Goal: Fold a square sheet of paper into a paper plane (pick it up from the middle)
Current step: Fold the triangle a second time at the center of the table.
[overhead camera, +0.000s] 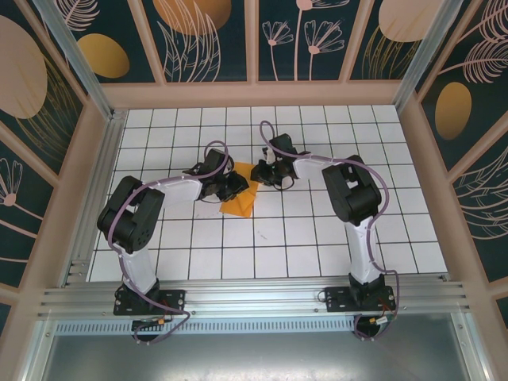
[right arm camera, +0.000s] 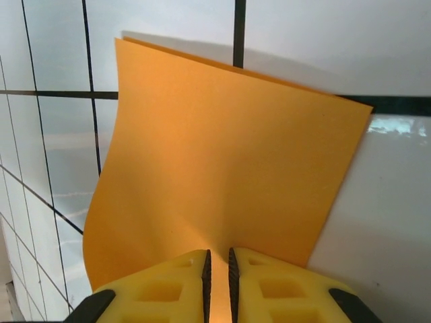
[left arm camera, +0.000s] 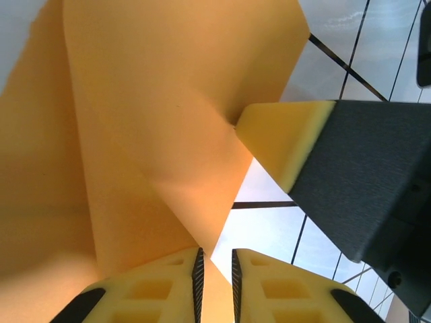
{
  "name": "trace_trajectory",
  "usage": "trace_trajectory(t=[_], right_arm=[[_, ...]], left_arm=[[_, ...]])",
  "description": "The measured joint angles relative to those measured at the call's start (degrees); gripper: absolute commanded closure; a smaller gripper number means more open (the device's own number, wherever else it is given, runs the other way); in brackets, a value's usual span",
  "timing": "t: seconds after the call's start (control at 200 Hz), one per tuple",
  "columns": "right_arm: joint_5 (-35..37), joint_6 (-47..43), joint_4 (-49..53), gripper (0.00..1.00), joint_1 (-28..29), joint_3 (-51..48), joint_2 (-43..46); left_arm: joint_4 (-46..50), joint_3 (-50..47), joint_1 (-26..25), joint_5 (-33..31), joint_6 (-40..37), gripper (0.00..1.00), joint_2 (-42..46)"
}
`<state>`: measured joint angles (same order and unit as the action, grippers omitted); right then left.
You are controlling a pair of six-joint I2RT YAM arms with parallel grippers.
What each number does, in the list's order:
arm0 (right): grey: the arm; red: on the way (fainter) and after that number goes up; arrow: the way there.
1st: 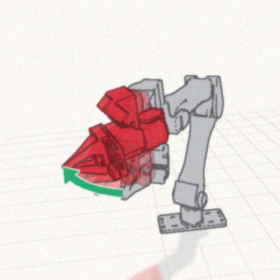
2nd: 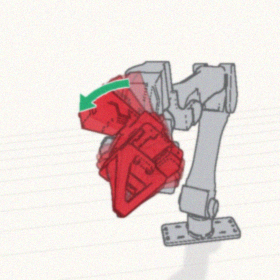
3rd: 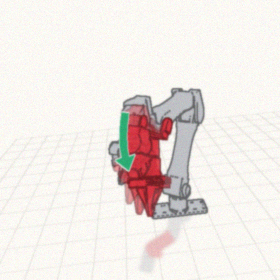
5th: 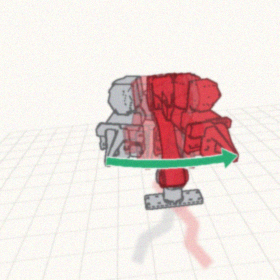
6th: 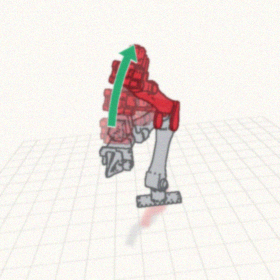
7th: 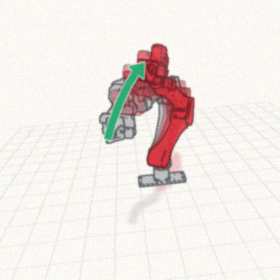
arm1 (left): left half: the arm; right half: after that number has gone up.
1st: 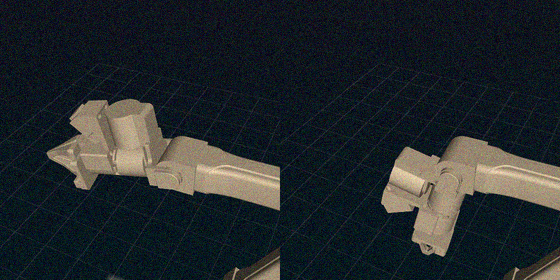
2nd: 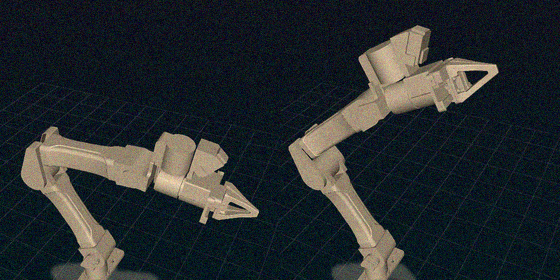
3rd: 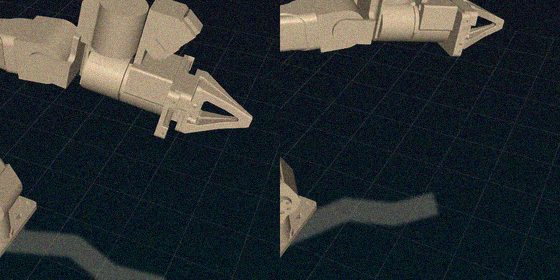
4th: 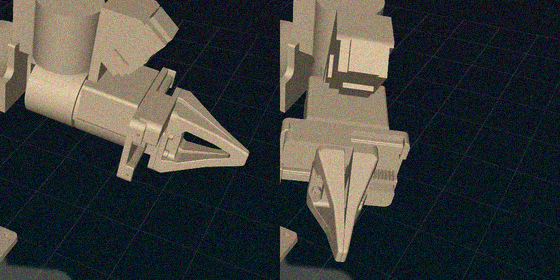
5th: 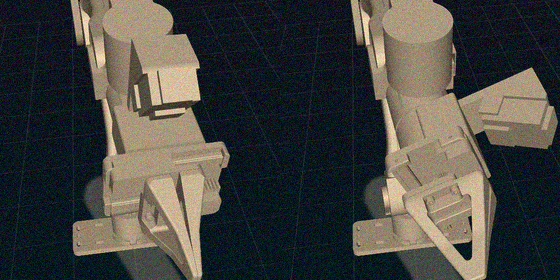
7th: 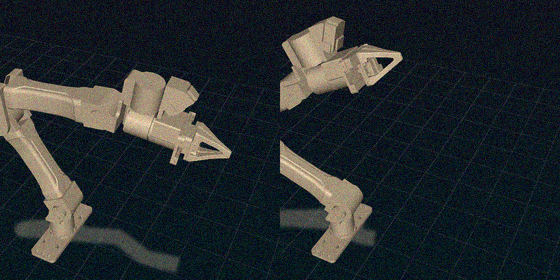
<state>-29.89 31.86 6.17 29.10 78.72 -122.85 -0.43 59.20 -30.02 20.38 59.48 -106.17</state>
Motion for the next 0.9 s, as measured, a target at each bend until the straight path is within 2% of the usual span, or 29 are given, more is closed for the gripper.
trace_trajectory(t=[0.165, 0.385, 0.686, 0.896], right_arm=[[-0.3, -0.5, -1.1, 0.66, -0.7, -5.2, 4.8], [-2.2, -2.1, -2.5, 0.6, -0.6, -13.4, 13.8], [-3.7, -3.7, -2.0, 0.54, 2.0, -13.9, 13.9], [-4.1, -4.6, -1.6, 0.55, 2.6, -13.9, 12.5]], left_arm=[[-0.5, -0.2, 0.0, -0.1, 0.3, 0.81, -0.2], [-0.9, -0.5, 0.0, -0.3, 0.4, 0.82, -0.2], [-1.1, -0.7, 0.0, -0.3, 0.7, 0.82, -0.2], [-1.0, -0.8, 0.0, -0.8, 0.7, 0.84, -0.3]])
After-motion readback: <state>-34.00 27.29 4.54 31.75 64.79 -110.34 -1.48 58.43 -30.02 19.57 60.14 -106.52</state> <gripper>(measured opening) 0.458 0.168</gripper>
